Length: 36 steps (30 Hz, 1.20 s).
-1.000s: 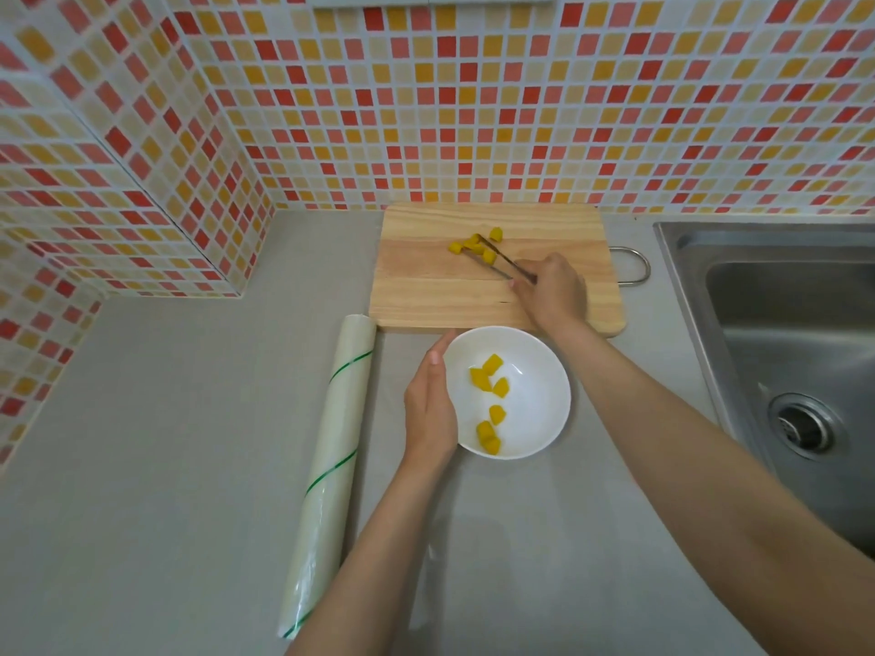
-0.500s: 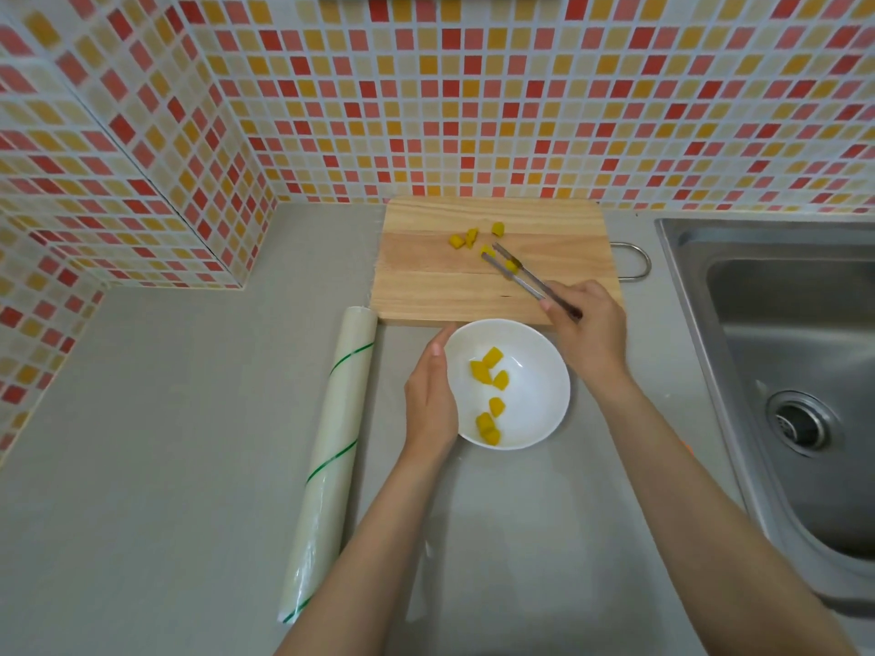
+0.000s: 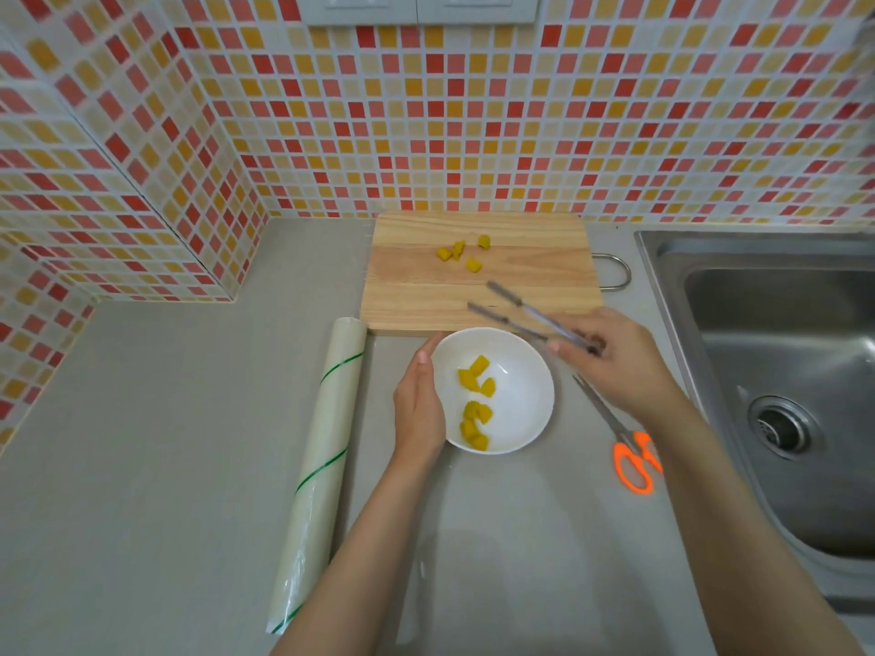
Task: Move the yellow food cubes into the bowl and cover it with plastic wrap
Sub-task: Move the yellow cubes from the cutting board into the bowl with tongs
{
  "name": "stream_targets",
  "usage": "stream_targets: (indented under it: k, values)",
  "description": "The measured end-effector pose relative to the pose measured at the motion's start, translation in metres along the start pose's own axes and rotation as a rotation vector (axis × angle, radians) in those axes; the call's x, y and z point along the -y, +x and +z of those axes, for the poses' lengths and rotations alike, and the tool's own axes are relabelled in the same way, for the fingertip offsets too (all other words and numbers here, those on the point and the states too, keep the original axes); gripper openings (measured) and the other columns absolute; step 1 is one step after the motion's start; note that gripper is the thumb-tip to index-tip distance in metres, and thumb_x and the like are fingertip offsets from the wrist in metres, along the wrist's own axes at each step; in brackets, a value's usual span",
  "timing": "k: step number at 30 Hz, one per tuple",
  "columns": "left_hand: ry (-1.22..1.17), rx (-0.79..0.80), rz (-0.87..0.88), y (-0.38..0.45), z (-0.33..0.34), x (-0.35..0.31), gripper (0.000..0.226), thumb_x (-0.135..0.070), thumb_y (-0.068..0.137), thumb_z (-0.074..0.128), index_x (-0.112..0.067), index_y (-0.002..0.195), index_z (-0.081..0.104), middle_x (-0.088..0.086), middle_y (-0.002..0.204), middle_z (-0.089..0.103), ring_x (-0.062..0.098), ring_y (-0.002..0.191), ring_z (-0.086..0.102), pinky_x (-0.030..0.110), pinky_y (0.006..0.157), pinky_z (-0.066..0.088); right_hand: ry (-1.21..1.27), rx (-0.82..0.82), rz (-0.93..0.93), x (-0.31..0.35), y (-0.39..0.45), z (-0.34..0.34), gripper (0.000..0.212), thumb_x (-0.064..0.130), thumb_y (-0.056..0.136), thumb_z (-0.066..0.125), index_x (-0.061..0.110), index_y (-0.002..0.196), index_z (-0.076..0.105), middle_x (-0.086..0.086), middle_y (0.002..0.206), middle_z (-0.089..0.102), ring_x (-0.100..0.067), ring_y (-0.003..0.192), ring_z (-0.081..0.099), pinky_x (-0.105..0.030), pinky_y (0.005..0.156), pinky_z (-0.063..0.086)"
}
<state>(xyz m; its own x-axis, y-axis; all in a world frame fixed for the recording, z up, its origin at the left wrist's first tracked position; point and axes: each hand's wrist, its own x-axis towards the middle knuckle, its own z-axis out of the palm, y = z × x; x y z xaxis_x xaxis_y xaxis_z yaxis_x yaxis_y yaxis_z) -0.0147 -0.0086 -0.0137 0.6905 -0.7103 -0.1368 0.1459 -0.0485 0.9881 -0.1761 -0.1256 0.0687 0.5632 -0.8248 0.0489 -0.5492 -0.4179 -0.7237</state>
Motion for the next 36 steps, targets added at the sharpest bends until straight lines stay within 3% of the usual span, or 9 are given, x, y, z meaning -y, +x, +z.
stream_targets:
  k: [3,7,10,13,18,25,29,34,36]
  values:
    - [0.012,-0.005,-0.015,0.0,0.0,0.0,0.039,-0.033,0.101,0.027,-0.027,0.12,0.061,-0.015,0.112,0.064,-0.012,0.101,0.058,0.003,0.078,0.042,-0.095,-0.099,0.078,0.0,0.045,0.013,0.022,0.027,0.084,0.062,0.01,0.093,0.072,-0.016,0.081,0.066,-0.03,0.081,0.059,-0.037,0.071,0.046]
    - [0.019,0.001,-0.011,-0.001,-0.001,-0.002,0.039,-0.033,0.101,0.028,-0.028,0.12,0.062,-0.016,0.114,0.064,-0.012,0.102,0.058,0.004,0.08,0.042,-0.237,-0.037,0.122,0.002,0.094,0.045,0.022,0.033,0.086,0.058,0.015,0.088,0.071,-0.004,0.073,0.058,-0.03,0.084,0.06,-0.034,0.071,0.036]
    - [0.008,0.004,-0.023,-0.001,0.0,-0.004,0.035,-0.035,0.1,0.029,-0.036,0.114,0.062,-0.021,0.11,0.065,-0.013,0.1,0.058,0.003,0.078,0.042,-0.315,-0.048,0.134,0.003,0.115,0.066,0.021,0.035,0.088,0.055,0.021,0.091,0.071,-0.008,0.09,0.064,-0.032,0.095,0.058,-0.038,0.084,0.035]
    - [0.001,0.014,-0.013,-0.001,-0.001,-0.004,0.043,-0.043,0.094,0.03,-0.029,0.119,0.062,-0.016,0.114,0.065,-0.009,0.104,0.058,0.006,0.081,0.044,-0.376,-0.091,0.154,0.006,0.131,0.078,0.024,0.033,0.09,0.053,0.022,0.103,0.069,-0.012,0.108,0.061,-0.032,0.102,0.056,-0.04,0.092,0.032]
    - [-0.026,0.019,-0.014,0.0,-0.001,-0.001,0.047,-0.045,0.091,0.031,-0.026,0.121,0.062,-0.01,0.117,0.067,0.0,0.108,0.06,0.011,0.085,0.046,-0.377,-0.099,0.217,0.004,0.137,0.086,0.024,0.028,0.091,0.051,0.021,0.101,0.071,-0.01,0.106,0.065,-0.03,0.102,0.057,-0.039,0.091,0.031]
    - [-0.005,0.019,-0.008,-0.001,-0.001,-0.003,0.046,-0.043,0.093,0.03,-0.026,0.122,0.061,-0.012,0.117,0.065,-0.002,0.108,0.059,0.011,0.086,0.046,-0.336,-0.152,0.257,0.003,0.127,0.085,0.025,0.026,0.092,0.052,0.015,0.107,0.069,-0.012,0.11,0.063,-0.031,0.103,0.055,-0.038,0.092,0.032]
    - [0.006,0.013,-0.017,-0.002,-0.001,-0.005,0.036,-0.038,0.096,0.03,-0.037,0.113,0.062,-0.018,0.111,0.066,-0.007,0.102,0.06,0.008,0.082,0.046,-0.254,-0.164,0.225,0.01,0.114,0.071,0.025,0.027,0.092,0.051,0.017,0.107,0.069,-0.011,0.105,0.065,-0.03,0.1,0.056,-0.038,0.093,0.034]
    - [0.001,0.002,-0.01,-0.002,0.0,-0.003,0.038,-0.032,0.101,0.029,-0.027,0.12,0.062,-0.019,0.113,0.064,-0.011,0.103,0.058,0.004,0.08,0.042,-0.068,-0.197,0.025,0.017,0.062,0.046,0.022,0.019,0.089,0.056,0.019,0.105,0.071,-0.015,0.085,0.062,-0.029,0.084,0.057,-0.045,0.081,0.045]
    - [0.001,0.003,-0.007,-0.002,0.0,-0.002,0.039,-0.03,0.101,0.029,-0.025,0.12,0.062,-0.014,0.115,0.065,-0.007,0.105,0.058,0.006,0.082,0.043,-0.017,-0.18,-0.036,0.016,0.03,0.038,0.021,0.014,0.087,0.059,0.019,0.103,0.072,-0.012,0.075,0.058,-0.026,0.074,0.055,-0.042,0.074,0.047]
